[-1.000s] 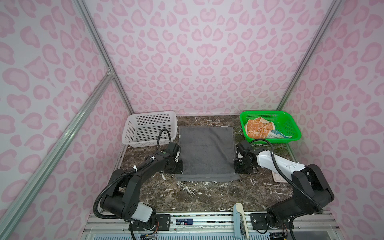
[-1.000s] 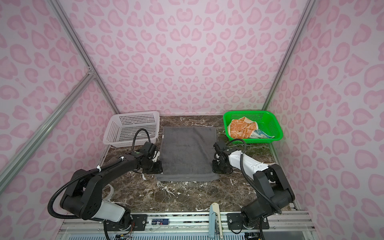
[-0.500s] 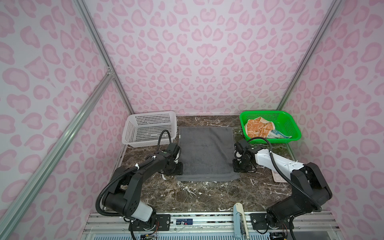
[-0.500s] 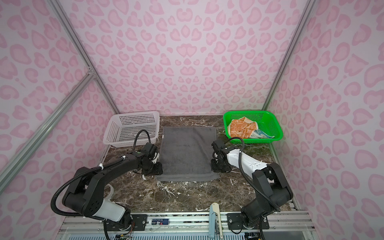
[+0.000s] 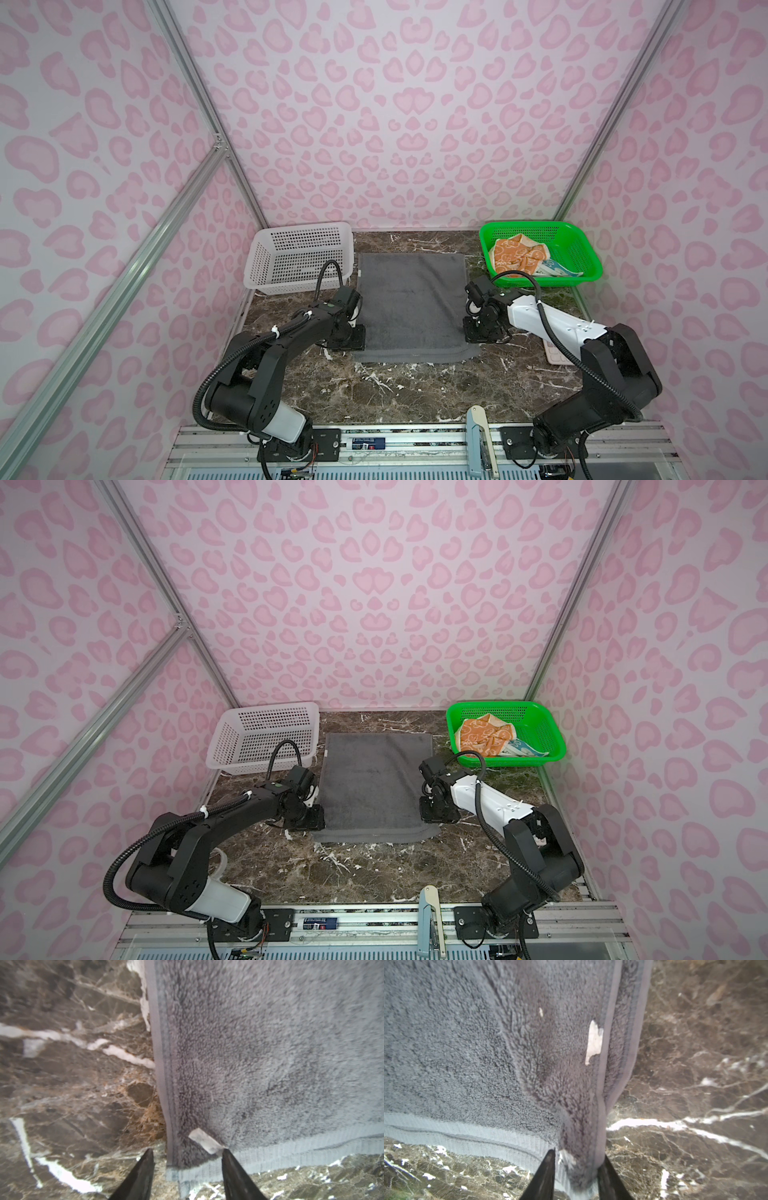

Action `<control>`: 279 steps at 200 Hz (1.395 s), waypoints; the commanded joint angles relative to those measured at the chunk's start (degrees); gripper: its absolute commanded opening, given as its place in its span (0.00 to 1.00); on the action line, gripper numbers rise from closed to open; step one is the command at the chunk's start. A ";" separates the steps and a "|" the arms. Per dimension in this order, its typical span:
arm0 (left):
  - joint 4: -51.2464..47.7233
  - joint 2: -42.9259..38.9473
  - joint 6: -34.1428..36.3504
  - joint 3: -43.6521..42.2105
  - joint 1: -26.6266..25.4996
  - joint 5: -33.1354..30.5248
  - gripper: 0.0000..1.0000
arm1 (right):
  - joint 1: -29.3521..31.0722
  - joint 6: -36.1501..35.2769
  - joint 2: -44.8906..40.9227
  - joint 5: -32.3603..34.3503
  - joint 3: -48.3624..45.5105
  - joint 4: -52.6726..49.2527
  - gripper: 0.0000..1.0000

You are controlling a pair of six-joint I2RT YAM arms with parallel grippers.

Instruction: Fold and stack the towels

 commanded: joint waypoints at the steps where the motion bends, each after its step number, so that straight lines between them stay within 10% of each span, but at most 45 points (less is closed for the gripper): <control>1: -0.22 0.60 0.32 0.57 0.08 0.05 0.54 | 0.19 -0.42 0.52 1.44 0.27 -1.38 0.33; 128: 0.28 0.58 0.39 -0.14 0.03 0.25 0.48 | 2.00 -0.32 1.67 4.26 2.18 -4.17 0.22; 162: 0.88 0.87 0.19 -0.31 0.06 0.40 0.40 | 2.13 -0.33 2.30 4.06 2.38 -4.16 0.17; 200: 1.02 1.22 0.22 0.02 0.07 0.65 0.26 | 2.81 -0.78 2.48 6.60 3.52 -6.73 0.34; 279: 1.30 1.11 0.21 0.82 0.08 0.99 0.03 | 3.31 -0.46 1.77 5.71 3.34 -5.53 0.24</control>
